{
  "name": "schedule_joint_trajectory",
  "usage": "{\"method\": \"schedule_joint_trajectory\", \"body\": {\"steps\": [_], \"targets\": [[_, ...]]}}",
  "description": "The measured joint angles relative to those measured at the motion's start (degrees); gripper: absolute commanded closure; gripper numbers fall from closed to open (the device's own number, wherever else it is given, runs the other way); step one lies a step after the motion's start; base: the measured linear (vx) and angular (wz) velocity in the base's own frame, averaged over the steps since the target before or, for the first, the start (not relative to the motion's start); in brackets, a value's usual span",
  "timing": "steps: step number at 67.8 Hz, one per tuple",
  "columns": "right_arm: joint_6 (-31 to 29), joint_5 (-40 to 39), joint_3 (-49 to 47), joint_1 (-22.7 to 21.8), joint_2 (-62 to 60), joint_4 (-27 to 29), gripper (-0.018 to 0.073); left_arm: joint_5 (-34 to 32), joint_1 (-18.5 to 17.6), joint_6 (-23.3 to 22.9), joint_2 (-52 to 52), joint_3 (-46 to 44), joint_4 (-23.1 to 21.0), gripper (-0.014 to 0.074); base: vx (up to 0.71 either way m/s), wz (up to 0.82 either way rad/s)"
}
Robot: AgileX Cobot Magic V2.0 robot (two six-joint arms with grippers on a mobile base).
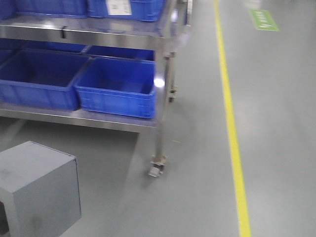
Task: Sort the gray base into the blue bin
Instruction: 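Drive the base away from the table, turning toward the shelf aisle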
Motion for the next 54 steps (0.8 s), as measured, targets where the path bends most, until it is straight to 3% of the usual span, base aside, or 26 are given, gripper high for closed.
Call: {"method": "schedule_joint_trajectory", "body": {"steps": [54], "targets": [[0.0, 0.0, 0.0, 0.0, 0.0, 0.0, 0.0564, 0.0, 0.0, 0.0, 0.0, 0.0, 0.0, 0.0603, 0.25, 0.89]]}}
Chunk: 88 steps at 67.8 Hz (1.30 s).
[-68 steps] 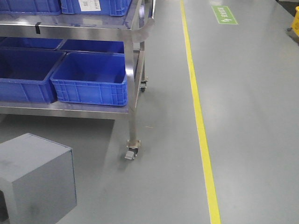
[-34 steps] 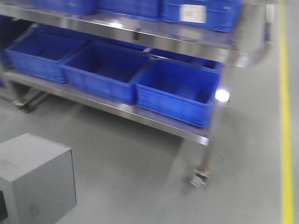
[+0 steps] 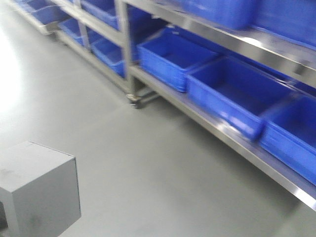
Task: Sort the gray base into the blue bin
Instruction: 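Drive the base away from the table, turning toward the shelf aisle, then drive down the aisle of blue bins holding the gray block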
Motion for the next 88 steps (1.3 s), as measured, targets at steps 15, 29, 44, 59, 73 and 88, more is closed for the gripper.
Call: {"method": "schedule_joint_trajectory", "body": {"steps": [15, 29, 44, 59, 73, 88], "targets": [[0.0, 0.0, 0.0, 0.0, 0.0, 0.0, 0.0564, 0.0, 0.0, 0.0, 0.0, 0.0, 0.0, 0.0603, 0.21, 0.71], [0.3, 0.0, 0.0, 0.0, 0.0, 0.0, 0.0564, 0.0, 0.0, 0.0, 0.0, 0.0, 0.0, 0.0603, 0.20, 0.66], [0.0, 0.0, 0.0, 0.0, 0.0, 0.0, 0.0564, 0.0, 0.0, 0.0, 0.0, 0.0, 0.0, 0.0603, 0.20, 0.68], [0.0, 0.0, 0.0, 0.0, 0.0, 0.0, 0.0564, 0.0, 0.0, 0.0, 0.0, 0.0, 0.0, 0.0603, 0.22, 0.64], [0.0, 0.0, 0.0, 0.0, 0.0, 0.0, 0.0564, 0.0, 0.0, 0.0, 0.0, 0.0, 0.0, 0.0603, 0.26, 0.41], [0.3, 0.0, 0.0, 0.0, 0.0, 0.0, 0.0564, 0.0, 0.0, 0.0, 0.0, 0.0, 0.0, 0.0603, 0.31, 0.11]]}}
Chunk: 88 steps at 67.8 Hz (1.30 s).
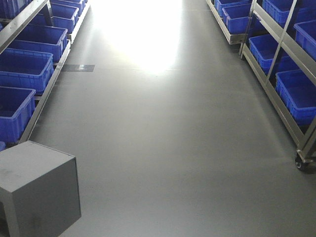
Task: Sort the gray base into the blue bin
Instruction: 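Drive down the aisle of blue bins holding the gray block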
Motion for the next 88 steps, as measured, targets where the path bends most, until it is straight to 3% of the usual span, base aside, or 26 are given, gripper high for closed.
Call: {"method": "schedule_joint_trajectory", "body": {"steps": [88], "targets": [[-0.3, 0.0, 0.0, 0.0, 0.0, 0.0, 0.0564, 0.0, 0.0, 0.0, 0.0, 0.0, 0.0, 0.0603, 0.42, -0.01]]}}
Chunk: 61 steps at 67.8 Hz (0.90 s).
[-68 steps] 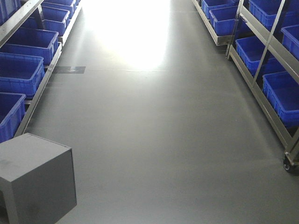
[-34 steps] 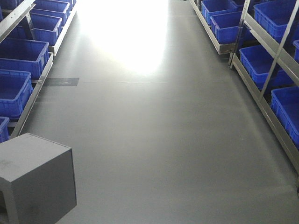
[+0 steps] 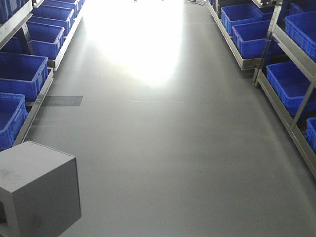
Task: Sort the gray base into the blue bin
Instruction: 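Drive down the aisle of blue bins holding the gray block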
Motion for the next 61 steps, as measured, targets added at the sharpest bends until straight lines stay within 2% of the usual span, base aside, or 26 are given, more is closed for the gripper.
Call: {"method": "schedule_joint_trajectory", "body": {"steps": [61], "targets": [[0.0, 0.0, 0.0, 0.0, 0.0, 0.0, 0.0564, 0.0, 0.0, 0.0, 0.0, 0.0, 0.0, 0.0603, 0.45, -0.03]]}}
